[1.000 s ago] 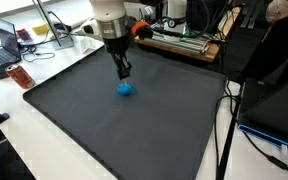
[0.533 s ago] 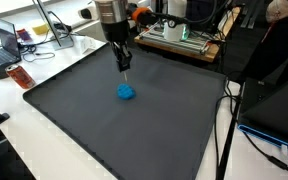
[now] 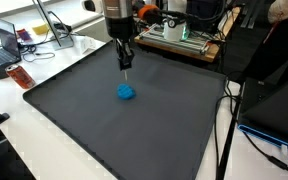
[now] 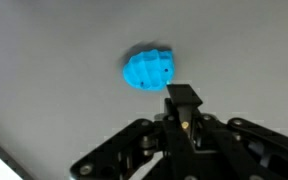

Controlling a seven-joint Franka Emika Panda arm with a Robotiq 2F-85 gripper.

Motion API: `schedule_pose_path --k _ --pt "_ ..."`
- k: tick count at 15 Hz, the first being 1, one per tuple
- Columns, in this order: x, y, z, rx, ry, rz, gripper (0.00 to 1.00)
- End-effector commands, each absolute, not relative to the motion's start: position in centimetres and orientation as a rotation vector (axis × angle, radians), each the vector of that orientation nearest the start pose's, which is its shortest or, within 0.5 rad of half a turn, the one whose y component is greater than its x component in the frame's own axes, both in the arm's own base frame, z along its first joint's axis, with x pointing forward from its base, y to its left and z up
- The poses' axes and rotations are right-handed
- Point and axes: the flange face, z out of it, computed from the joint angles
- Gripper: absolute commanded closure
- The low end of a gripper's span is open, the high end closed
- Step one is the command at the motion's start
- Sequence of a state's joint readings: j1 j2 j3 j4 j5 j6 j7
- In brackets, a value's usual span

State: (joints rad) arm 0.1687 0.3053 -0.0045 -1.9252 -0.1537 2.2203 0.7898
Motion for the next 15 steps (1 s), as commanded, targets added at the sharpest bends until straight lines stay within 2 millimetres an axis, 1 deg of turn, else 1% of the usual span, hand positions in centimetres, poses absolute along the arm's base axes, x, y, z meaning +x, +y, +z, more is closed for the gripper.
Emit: schedule_pose_path --k 1,4,7,8,9,10,15 --pt "61.4 11.6 33.8 -3.179 0.974 -0.12 0.97" --pt "61.8 13.3 33.9 -3.199 1.074 -0.112 0.97" --pt "62.7 14.5 33.8 -3.2 1.191 -0.026 0.97" --pt "62.9 14.9 33.9 -3.2 1.148 -0.016 0.97" --pt "61.8 14.3 33.8 -3.201 1.119 -0.033 0.97" --pt "62.1 14.5 33.7 -3.202 1.116 -0.033 0.88" --pt "62.1 14.4 33.6 -3.203 1.118 -0.028 0.88"
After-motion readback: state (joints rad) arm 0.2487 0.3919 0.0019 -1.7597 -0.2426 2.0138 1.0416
